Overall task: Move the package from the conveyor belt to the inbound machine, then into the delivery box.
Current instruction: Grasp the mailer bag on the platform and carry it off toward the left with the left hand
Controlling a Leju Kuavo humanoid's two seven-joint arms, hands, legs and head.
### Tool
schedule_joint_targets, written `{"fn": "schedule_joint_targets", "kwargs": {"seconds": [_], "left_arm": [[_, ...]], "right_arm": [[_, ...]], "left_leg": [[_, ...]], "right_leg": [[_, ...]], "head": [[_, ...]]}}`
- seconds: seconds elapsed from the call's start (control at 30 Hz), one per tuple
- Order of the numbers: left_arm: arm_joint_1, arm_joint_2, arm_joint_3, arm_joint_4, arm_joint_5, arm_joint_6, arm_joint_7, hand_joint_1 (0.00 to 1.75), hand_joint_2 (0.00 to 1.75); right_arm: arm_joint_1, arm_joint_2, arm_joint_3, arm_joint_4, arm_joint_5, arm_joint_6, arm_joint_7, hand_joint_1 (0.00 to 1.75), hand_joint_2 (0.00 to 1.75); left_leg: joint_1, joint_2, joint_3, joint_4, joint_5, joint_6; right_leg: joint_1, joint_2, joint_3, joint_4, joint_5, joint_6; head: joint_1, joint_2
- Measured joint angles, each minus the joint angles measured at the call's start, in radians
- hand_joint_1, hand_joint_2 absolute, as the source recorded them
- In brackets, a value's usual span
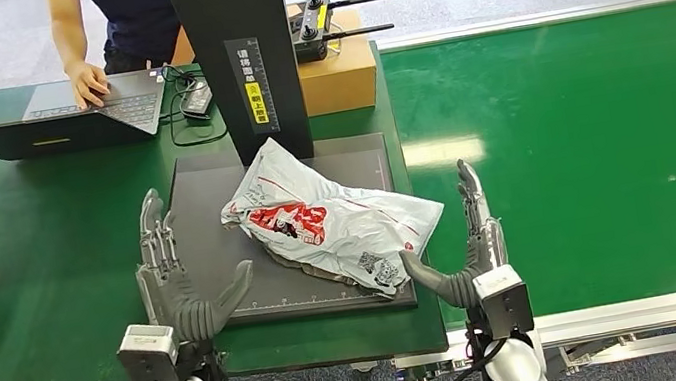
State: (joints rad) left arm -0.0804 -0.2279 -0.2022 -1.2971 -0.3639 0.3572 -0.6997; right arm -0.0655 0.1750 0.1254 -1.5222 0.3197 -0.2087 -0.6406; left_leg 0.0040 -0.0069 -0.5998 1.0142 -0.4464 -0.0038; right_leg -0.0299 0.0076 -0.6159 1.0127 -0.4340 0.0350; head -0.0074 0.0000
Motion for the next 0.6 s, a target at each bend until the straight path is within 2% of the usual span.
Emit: {"fn": "schedule_joint_targets", "kwargs": {"seconds": [0.2,0.47,0.6], "left_arm": [[-0.053,-0.005,-0.001,0.031,-0.070,-0.028,0.020,0.00,1.75],[-0.141,-0.004,-0.016,0.056,-0.276,-0.079,0.112,0.00,1.75],[-0.201,0.005,-0.031,0.108,-0.391,-0.100,0.154,0.00,1.75]], "right_arm": [[0.031,0.016,-0.032,-0.046,0.027,0.019,0.011,0.00,1.75],[0.100,0.037,-0.059,-0.110,0.056,0.049,0.015,0.00,1.75],[0.115,0.038,-0.060,-0.114,0.050,0.064,0.013,0.00,1.75]], "left_leg": [[0.000,0.000,0.000,0.000,0.000,0.000],[0.000,0.000,0.000,0.000,0.000,0.000],[0.000,0.000,0.000,0.000,0.000,0.000]], "right_leg": [[0.000,0.000,0.000,0.000,0.000,0.000],[0.000,0.000,0.000,0.000,0.000,0.000],[0.000,0.000,0.000,0.000,0.000,0.000]], "head": [[0.000,0.000],[0.000,0.000],[0.000,0.000]]}}
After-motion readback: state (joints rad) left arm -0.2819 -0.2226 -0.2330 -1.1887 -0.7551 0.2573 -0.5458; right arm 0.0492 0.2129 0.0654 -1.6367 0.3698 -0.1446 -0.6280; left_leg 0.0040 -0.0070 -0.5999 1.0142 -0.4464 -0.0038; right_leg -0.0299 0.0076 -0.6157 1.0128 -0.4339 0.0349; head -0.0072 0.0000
